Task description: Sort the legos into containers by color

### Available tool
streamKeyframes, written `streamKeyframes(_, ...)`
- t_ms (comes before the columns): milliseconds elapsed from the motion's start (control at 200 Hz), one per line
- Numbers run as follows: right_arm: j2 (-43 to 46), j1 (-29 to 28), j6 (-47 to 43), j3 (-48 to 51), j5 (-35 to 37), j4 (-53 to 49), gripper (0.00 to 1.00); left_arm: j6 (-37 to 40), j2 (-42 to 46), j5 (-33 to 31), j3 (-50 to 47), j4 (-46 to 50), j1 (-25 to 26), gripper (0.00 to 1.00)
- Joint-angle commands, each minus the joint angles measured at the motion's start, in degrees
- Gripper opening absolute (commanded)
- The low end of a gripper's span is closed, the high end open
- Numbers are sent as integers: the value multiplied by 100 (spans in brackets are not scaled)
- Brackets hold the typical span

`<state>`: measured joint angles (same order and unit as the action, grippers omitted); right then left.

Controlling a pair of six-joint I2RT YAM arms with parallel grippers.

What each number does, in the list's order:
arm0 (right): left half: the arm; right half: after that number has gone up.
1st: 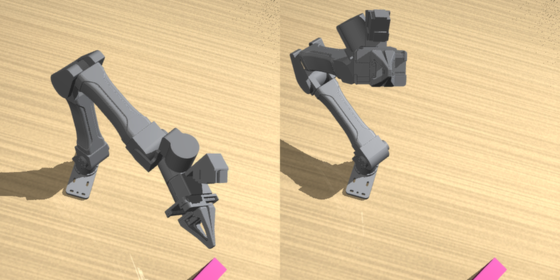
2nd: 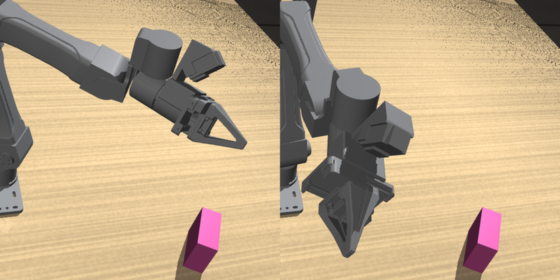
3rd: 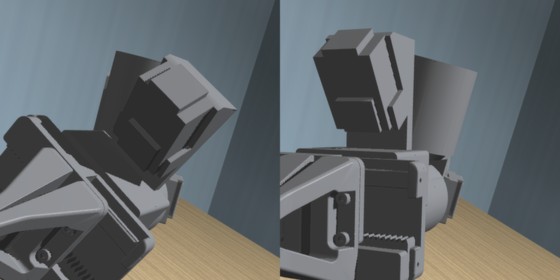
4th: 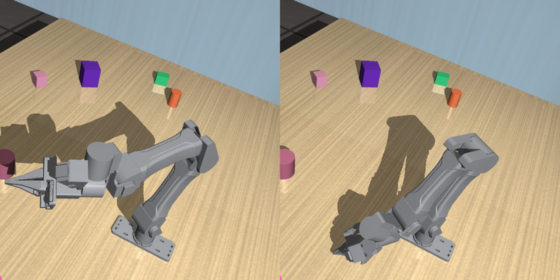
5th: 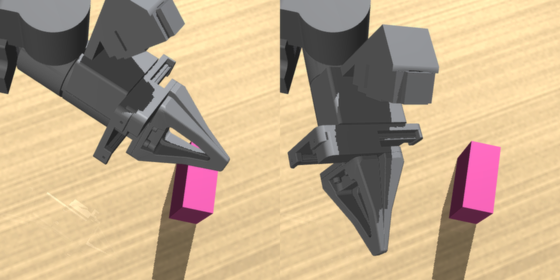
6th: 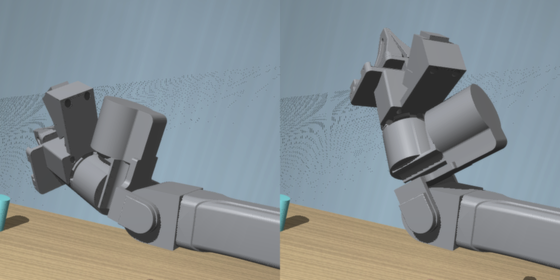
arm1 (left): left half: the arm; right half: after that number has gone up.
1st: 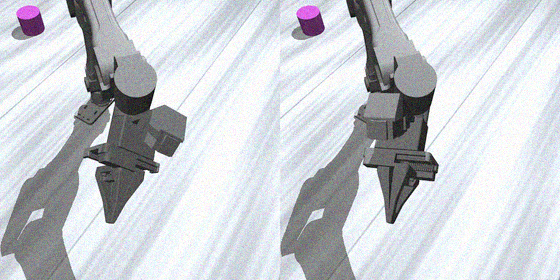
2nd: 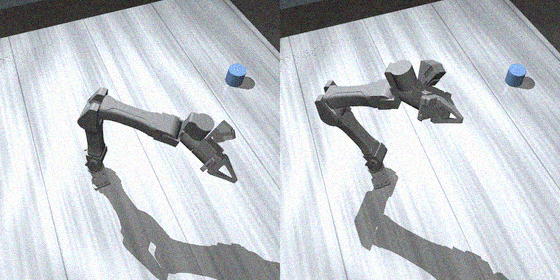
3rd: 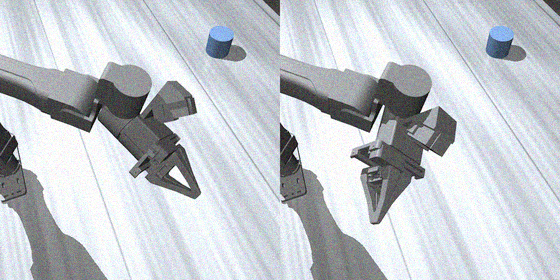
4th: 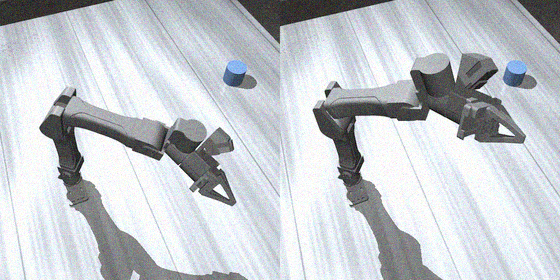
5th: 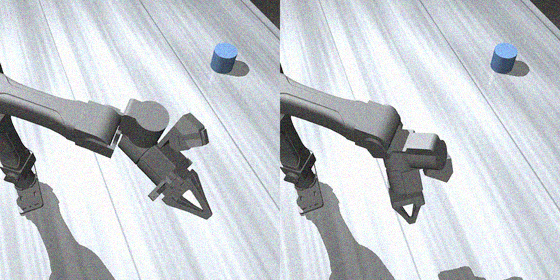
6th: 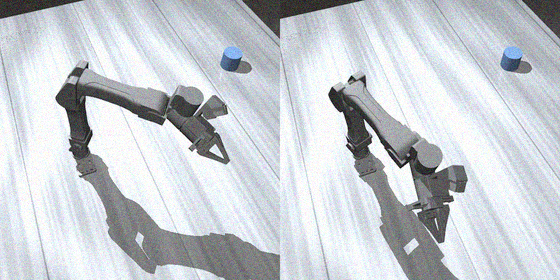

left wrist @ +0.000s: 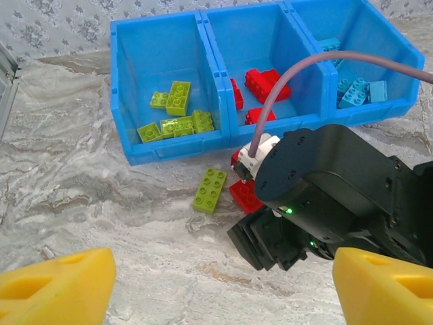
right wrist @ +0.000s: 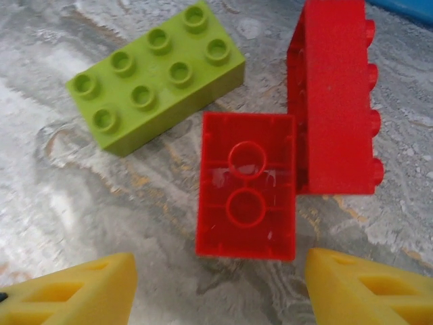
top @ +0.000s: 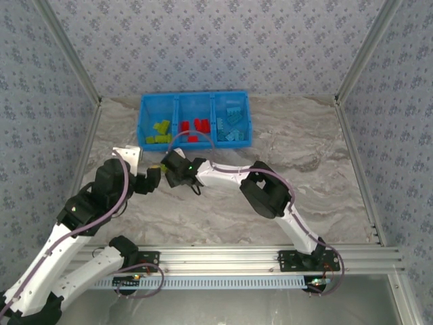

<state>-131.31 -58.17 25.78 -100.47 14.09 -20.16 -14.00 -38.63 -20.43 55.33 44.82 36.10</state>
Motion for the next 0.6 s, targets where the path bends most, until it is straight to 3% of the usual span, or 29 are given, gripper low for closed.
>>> streamKeyframes(0,-268,74,106,-384,38,-244,67,3,111,-46,-46,-104,-30,86)
streamKeyframes(315,-280,85,80,-465,59,-446,35,-24,166,78,-119,-234,-39,94)
streamKeyframes(445,530,30,-26,335,75,-198,27,-24,181,112,-94,-333,-34,95)
streamKeyframes(595,1791,12,-194,1273,263,39,25,-108,151,101,-129,-436,-49,96)
